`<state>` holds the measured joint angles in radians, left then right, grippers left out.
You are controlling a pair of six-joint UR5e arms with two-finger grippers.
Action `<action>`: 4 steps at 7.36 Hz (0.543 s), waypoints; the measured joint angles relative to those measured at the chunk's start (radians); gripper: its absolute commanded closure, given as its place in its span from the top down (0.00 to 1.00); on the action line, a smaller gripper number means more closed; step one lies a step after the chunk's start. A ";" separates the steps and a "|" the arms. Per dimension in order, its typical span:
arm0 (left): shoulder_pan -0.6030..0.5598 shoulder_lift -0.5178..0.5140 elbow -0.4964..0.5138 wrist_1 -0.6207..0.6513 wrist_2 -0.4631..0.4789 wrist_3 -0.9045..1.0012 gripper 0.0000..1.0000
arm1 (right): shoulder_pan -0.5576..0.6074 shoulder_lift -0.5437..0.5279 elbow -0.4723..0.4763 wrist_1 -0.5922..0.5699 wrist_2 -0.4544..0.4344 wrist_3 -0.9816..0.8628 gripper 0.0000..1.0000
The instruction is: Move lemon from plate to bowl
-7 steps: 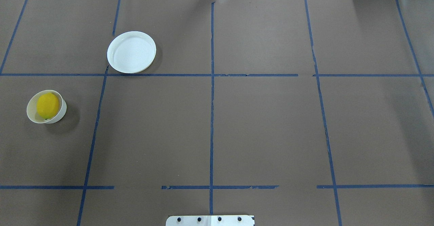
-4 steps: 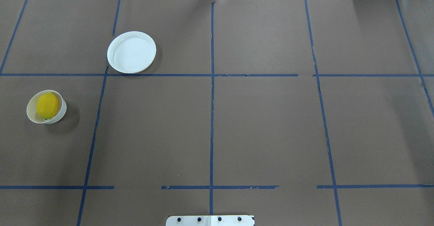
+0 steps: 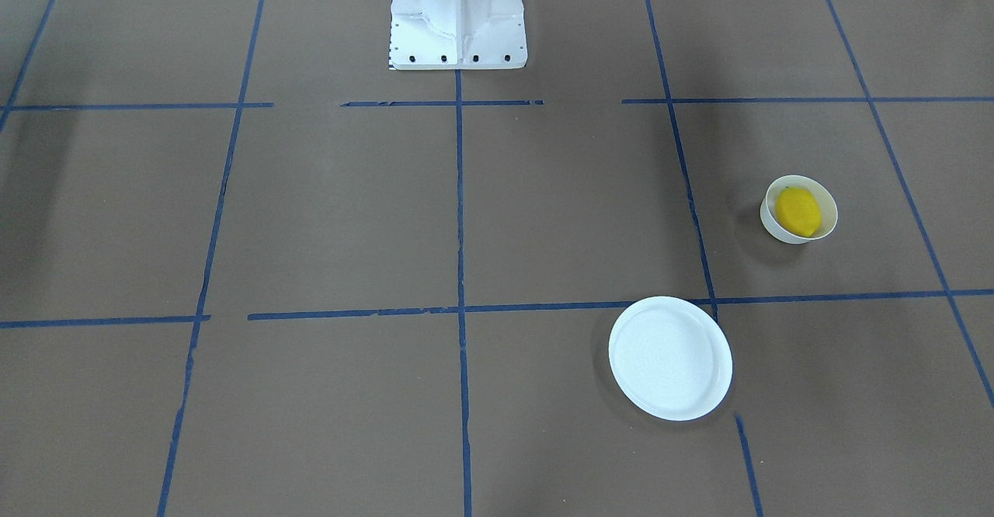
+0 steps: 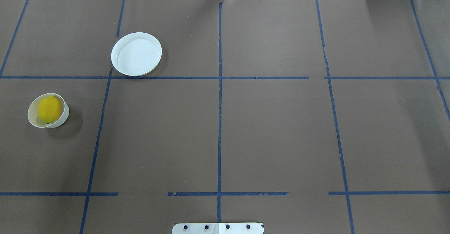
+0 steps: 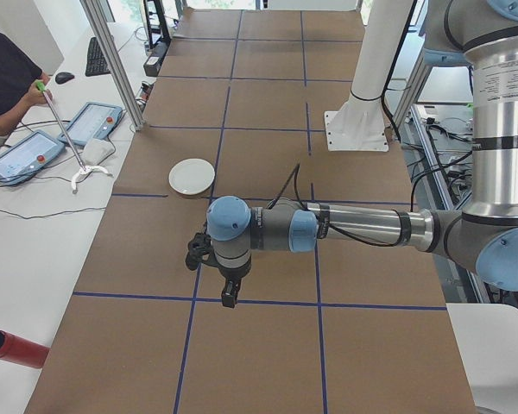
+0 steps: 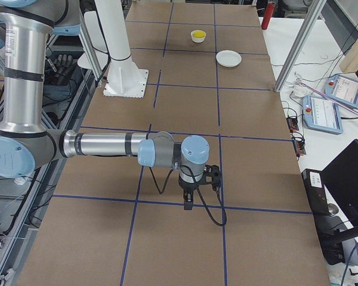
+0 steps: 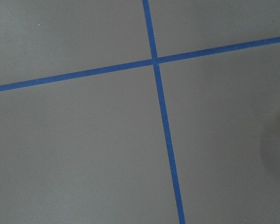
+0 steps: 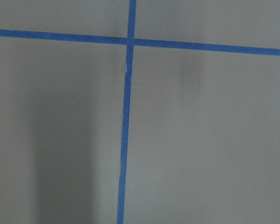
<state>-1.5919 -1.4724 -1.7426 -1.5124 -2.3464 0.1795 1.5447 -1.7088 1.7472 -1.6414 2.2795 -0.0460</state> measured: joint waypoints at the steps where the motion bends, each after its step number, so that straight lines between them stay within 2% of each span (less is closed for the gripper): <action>1: -0.001 -0.006 0.002 0.004 0.000 0.000 1.00 | 0.000 0.000 0.000 0.000 0.000 0.000 1.00; 4: -0.001 -0.023 0.001 0.036 -0.003 -0.103 1.00 | 0.000 0.000 0.000 0.000 0.000 0.000 1.00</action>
<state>-1.5932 -1.4951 -1.7416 -1.4767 -2.3494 0.0768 1.5448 -1.7089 1.7472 -1.6414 2.2795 -0.0460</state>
